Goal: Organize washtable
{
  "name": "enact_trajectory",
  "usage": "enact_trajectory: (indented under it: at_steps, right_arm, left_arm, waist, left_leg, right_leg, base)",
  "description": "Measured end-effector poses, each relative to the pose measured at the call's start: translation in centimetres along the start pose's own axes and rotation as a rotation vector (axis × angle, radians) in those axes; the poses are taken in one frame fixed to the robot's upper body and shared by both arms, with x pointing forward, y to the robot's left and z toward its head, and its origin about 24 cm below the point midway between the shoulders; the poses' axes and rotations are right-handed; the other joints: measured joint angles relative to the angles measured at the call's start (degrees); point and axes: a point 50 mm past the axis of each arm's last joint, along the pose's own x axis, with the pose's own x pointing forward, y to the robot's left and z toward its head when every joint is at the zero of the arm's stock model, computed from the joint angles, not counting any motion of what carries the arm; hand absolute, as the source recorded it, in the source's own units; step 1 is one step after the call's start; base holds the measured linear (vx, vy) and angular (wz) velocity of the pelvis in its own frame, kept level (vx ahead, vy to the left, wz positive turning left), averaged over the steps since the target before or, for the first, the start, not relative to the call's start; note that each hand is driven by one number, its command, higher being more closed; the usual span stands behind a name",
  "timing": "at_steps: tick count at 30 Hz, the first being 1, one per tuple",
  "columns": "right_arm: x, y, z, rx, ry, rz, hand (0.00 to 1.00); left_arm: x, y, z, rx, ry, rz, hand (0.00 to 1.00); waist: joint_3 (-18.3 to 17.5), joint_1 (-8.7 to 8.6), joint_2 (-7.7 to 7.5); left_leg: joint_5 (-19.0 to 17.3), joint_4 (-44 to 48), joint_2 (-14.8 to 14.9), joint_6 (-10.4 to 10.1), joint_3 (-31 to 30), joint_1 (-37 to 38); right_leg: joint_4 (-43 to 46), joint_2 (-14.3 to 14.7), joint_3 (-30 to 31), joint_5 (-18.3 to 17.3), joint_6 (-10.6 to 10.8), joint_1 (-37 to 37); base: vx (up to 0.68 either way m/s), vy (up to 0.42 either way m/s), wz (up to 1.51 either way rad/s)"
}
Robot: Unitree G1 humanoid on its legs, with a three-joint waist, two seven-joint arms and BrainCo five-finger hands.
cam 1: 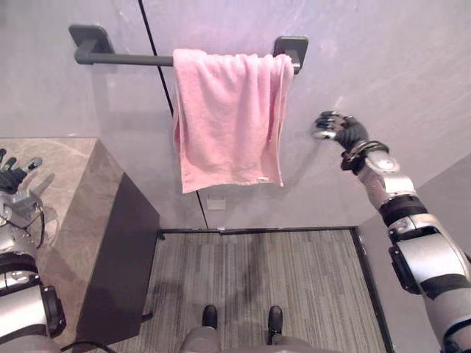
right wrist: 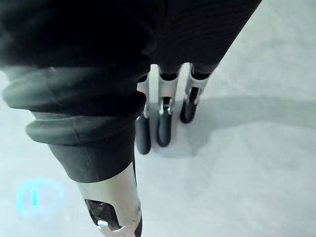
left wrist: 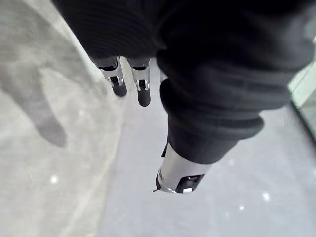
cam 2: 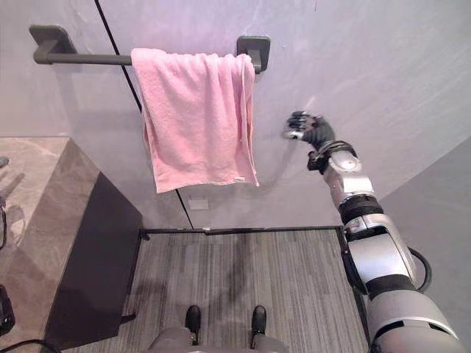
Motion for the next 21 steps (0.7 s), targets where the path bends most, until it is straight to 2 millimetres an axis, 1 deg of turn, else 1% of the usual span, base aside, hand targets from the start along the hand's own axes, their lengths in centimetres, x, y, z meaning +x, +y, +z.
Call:
enact_trajectory:
  at_steps: [1, 2, 4, 5, 6, 7, 8, 9, 10, 11, 12, 13, 14, 15, 16, 17, 18, 19, 20, 21]
  right_arm:
    - [0.0, -0.8, 0.7, 0.044, -0.031, -0.057, 0.00]
    - [0.0, -1.1, 1.0, 0.053, -0.041, -0.076, 0.00]
    - [-0.1, -2.0, 2.0, 0.078, -0.076, -0.125, 0.00]
    - [-0.1, -2.2, 2.2, 0.079, -0.082, -0.132, 0.00]
    - [-0.1, -2.2, 2.8, 0.078, -0.106, -0.133, 0.00]
    - [-0.1, -1.9, 3.8, 0.082, -0.147, -0.126, 0.00]
    - [-0.2, -1.5, 4.6, 0.080, -0.178, -0.113, 0.00]
    - [-0.3, -0.9, 5.8, 0.082, -0.230, -0.091, 0.00]
    - [-0.7, -0.2, 7.3, 0.086, -0.308, -0.055, 0.00]
    - [-1.3, 0.6, 8.5, 0.093, -0.384, -0.012, 0.00]
    - [-1.6, 1.1, 9.0, 0.093, -0.420, 0.010, 0.00]
    - [-2.7, 2.2, 9.9, 0.096, -0.502, 0.073, 0.00]
    - [-3.1, 2.8, 10.1, 0.091, -0.526, 0.099, 0.00]
    - [-3.6, 3.7, 10.1, 0.085, -0.550, 0.145, 0.00]
    - [-4.1, 5.2, 9.7, 0.095, -0.564, 0.215, 0.00]
    - [-4.4, 5.9, 9.4, 0.106, -0.566, 0.249, 0.00]
    - [-4.9, 7.3, 8.7, 0.119, -0.563, 0.310, 0.00]
    - [-5.4, 8.9, 7.5, 0.143, -0.537, 0.383, 0.00]
    - [-5.5, 9.2, 7.2, 0.151, -0.531, 0.397, 0.00]
    - [-5.9, 10.3, 6.2, 0.171, -0.500, 0.454, 0.00]
  left_arm:
    - [0.2, -0.8, 1.3, -0.030, -0.059, -0.016, 0.00]
    - [0.3, -1.3, 2.0, -0.039, -0.085, -0.032, 0.00]
    - [0.5, -3.7, 4.8, -0.059, -0.199, -0.103, 0.00]
    - [0.4, -4.3, 5.5, -0.059, -0.228, -0.127, 0.00]
    - [0.1, -5.5, 6.8, -0.065, -0.286, -0.177, 0.00]
    - [-0.3, -6.5, 7.8, -0.062, -0.339, -0.222, 0.00]
    - [-0.5, -7.0, 8.4, -0.068, -0.367, -0.243, 0.00]
    - [-0.9, -7.7, 9.3, -0.074, -0.408, -0.275, 0.00]
    - [-1.6, -9.0, 10.2, -0.067, -0.460, -0.327, 0.00]
    - [-2.2, -10.3, 10.5, -0.055, -0.484, -0.382, 0.00]
    - [-2.5, -11.1, 10.5, -0.046, -0.491, -0.414, 0.00]
    - [-3.4, -13.0, 10.5, -0.030, -0.504, -0.498, 0.00]
    - [-3.9, -13.9, 10.3, -0.027, -0.507, -0.535, 0.00]
    - [-4.6, -15.2, 10.1, -0.021, -0.510, -0.597, 0.00]
    - [-5.8, -16.8, 9.6, -0.006, -0.510, -0.689, 0.00]
    - [-6.6, -17.5, 9.4, -0.001, -0.516, -0.741, 0.00]
    - [-8.3, -18.9, 9.2, -0.008, -0.535, -0.839, 0.00]
    - [-10.2, -20.1, 9.1, -0.030, -0.557, -0.944, 0.00]
    - [-10.6, -20.3, 9.1, -0.036, -0.559, -0.964, 0.00]
    - [-11.8, -20.7, 8.9, -0.066, -0.562, -1.035, 0.00]
  waist:
    - [-0.6, -0.65, 0.80]
    - [-0.8, -0.74, 1.06]
    - [-1.4, -1.06, 2.03]
    - [-1.6, -1.15, 2.22]
    - [-1.8, -1.40, 2.53]
    - [-2.2, -1.89, 2.90]
    - [-2.4, -2.25, 3.09]
    - [-2.5, -2.52, 3.24]
    - [-2.6, -2.60, 3.34]
    - [-3.3, -2.66, 3.37]
    - [-3.7, -2.64, 3.34]
    - [-4.7, -2.60, 3.22]
    - [-4.9, -2.59, 3.18]
    - [-5.0, -2.70, 3.14]
    - [-5.3, -2.83, 3.10]
    - [-5.4, -2.85, 3.10]
    - [-6.0, -3.09, 3.09]
    - [-6.3, -3.12, 3.07]
    - [-6.3, -3.14, 3.06]
    - [-6.5, -3.24, 3.12]
  left_leg:
    - [0.0, 0.0, 0.0, 0.0, -0.3, 0.4]
    - [0.0, 0.0, 0.0, 0.0, -0.5, 0.5]
    - [0.1, 0.0, 0.0, 0.1, -1.3, 0.8]
    - [0.1, 0.0, 0.0, 0.1, -1.4, 0.9]
    - [0.1, -0.1, 0.1, 0.1, -1.5, 1.3]
    - [0.1, -0.5, 0.2, 0.1, -1.6, 1.5]
    - [0.2, -0.7, 0.2, 0.1, -1.7, 1.6]
    - [0.3, -0.8, 0.2, 0.0, -1.7, 1.7]
    - [0.3, -0.8, 0.3, 0.0, -1.5, 1.9]
    - [0.4, -1.2, 0.3, -0.2, -1.5, 2.1]
    - [0.7, -1.6, 0.3, -0.2, -1.5, 2.3]
    - [1.0, -2.4, 0.4, -0.2, -1.6, 2.7]
    - [1.0, -2.6, 0.4, -0.2, -1.6, 3.0]
    - [1.0, -2.7, 0.4, -0.2, -1.7, 3.6]
    - [1.2, -3.2, 0.3, -0.2, -1.6, 4.5]
    - [1.4, -3.9, 0.3, -0.1, -1.5, 5.2]
    - [1.4, -4.0, 0.1, -0.1, -1.5, 5.3]
    - [1.4, -4.3, 0.1, -0.1, -1.5, 5.5]
    - [1.4, -4.4, 0.1, -0.2, -1.5, 5.6]
    - [1.4, -4.4, 0.1, -0.2, -1.5, 5.6]
  right_leg:
    - [0.0, 0.0, -0.2, -0.2, -0.2, 0.6]
    - [0.0, 0.0, -0.4, -0.2, -0.3, 0.8]
    - [0.0, 0.0, -1.4, -0.4, -0.4, 1.5]
    - [0.0, 0.0, -1.6, -0.4, -0.5, 1.7]
    - [0.0, 0.1, -1.6, -0.7, -0.7, 2.1]
    - [0.0, 0.1, -1.6, -0.7, -0.5, 2.2]
    - [0.0, 0.1, -1.7, -0.7, -0.4, 2.3]
    - [0.0, 0.1, -1.7, -0.6, -0.4, 2.2]
    - [0.0, 0.1, -1.7, -0.6, -0.4, 2.3]
    - [0.0, 0.2, -1.8, -0.6, -0.3, 2.3]
    - [0.0, 0.2, -1.8, -0.7, -0.3, 2.4]
    - [0.0, 0.3, -2.0, -0.8, -0.3, 2.6]
    - [0.0, 0.3, -2.3, -0.8, -0.2, 2.8]
    - [0.0, 0.2, -2.6, -1.0, -0.2, 3.5]
    - [0.0, 0.1, -2.9, -1.2, -0.1, 4.3]
    - [0.0, 0.1, -2.9, -1.4, 0.0, 4.6]
    - [0.0, -0.1, -3.2, -1.6, 0.2, 4.9]
    - [0.0, -0.2, -3.3, -1.8, 0.3, 5.3]
    - [0.0, -0.2, -3.3, -1.9, 0.3, 5.3]
    - [0.1, -0.3, -3.4, -2.1, 0.2, 5.3]
  base:
    - [-0.01, 0.001, 0.12]
    - [-0.02, 0.000, 0.13]
    - [-0.03, -0.006, 0.16]
    - [-0.03, -0.008, 0.11]
    - [-0.03, -0.007, 0.05]
    - [-0.02, -0.006, 0.06]
    - [-0.02, -0.003, 0.05]
    - [0.00, 0.000, 0.00]
    - [-0.01, -0.006, -0.05]
    - [0.00, -0.009, -0.04]
    - [0.02, -0.011, 0.03]
    - [0.02, -0.009, 0.05]
    - [0.03, -0.009, 0.09]
    - [0.01, -0.001, 0.10]
    - [0.01, 0.002, 0.08]
    - [-0.01, 0.005, 0.09]
    - [-0.02, 0.005, 0.10]
    - [-0.02, 0.004, 0.10]
    - [-0.04, 0.000, 0.07]
    - [-0.04, -0.006, 0.06]
